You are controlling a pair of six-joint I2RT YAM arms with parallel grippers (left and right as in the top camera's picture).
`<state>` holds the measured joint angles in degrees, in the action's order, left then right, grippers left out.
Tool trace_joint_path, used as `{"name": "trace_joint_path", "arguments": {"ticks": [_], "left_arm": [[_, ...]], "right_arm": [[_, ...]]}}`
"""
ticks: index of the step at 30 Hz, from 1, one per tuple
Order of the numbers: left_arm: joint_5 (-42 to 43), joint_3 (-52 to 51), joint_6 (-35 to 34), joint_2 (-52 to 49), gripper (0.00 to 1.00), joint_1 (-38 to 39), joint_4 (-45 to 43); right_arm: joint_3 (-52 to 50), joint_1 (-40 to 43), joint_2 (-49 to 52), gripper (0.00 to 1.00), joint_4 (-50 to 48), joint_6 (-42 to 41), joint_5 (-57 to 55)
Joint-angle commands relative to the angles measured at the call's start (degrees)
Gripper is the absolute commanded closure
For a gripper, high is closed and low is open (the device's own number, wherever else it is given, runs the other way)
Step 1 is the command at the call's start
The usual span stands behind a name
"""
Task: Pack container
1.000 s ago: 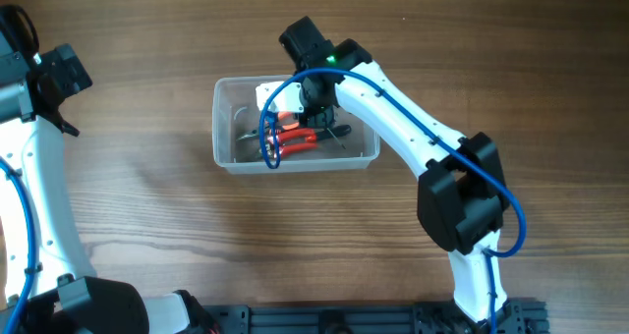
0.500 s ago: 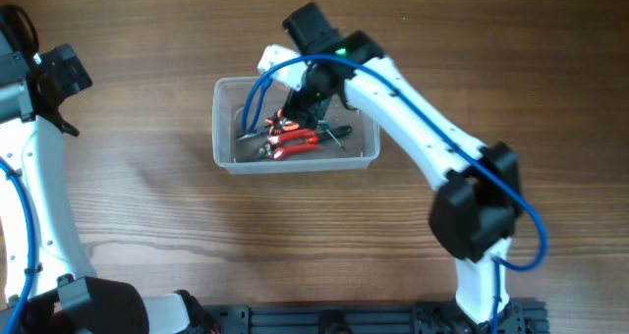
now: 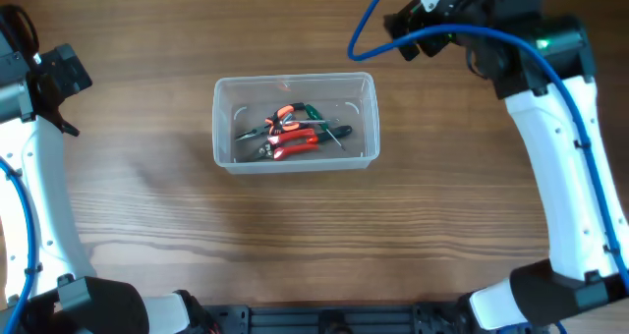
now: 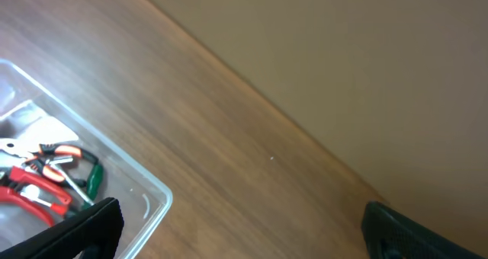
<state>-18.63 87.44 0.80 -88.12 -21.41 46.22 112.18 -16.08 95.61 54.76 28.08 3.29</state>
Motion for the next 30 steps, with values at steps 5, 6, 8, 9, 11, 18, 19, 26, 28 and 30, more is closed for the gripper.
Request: {"name": "trace_joint_path", "arguments": {"ticks": [5,6,8,9,11,18,19,26,28,30], "left_arm": [[-0.5,0.4,0.0,-0.4,0.0,-0.2,-0.2],[-0.5,0.4,0.0,-0.4,0.0,-0.2,-0.2],[-0.5,0.4,0.0,-0.4,0.0,-0.2,-0.2],[-0.5,0.4,0.0,-0.4,0.0,-0.2,-0.2],[-0.5,0.4,0.0,-0.4,0.0,-0.2,-0.2],[-0.5,0.4,0.0,-0.4,0.0,-0.2,-0.2],[-0.5,0.4,0.0,-0.4,0.0,-0.2,-0.2],[-0.5,0.4,0.0,-0.4,0.0,-0.2,-0.2],[-0.5,0.4,0.0,-0.4,0.0,-0.2,-0.2],[-0.5,0.4,0.0,-0.4,0.0,-0.2,-0.2]], "right_arm": [[-0.2,-0.7,0.2,0.0,-1.9,-14.7,4.3],[-0.1,-0.7,0.1,0.0,-1.7,-14.6,1.9],[-0.1,-0.7,-0.4,0.0,-1.5,-14.7,1.1],[-0.1,-0.7,-1.0,0.0,-1.5,-14.8,0.9],[-0.1,-0.6,-2.6,0.0,-2.5,-14.6,-0.2],[-0.1,1.5,-12.7,0.0,-13.0,-14.7,-0.3],[-0.1,1.5,-14.0,0.0,-12.5,-14.6,-0.6],[-1.3,5.6,-25.9,0.0,-5.7,-15.0,-3.2],[-4.9,9.1,-31.3,0.0,-6.8,-15.1,-2.4],[-9.3,12.4,-36.5,0.0,-8.6,-14.9,-2.0]]}}
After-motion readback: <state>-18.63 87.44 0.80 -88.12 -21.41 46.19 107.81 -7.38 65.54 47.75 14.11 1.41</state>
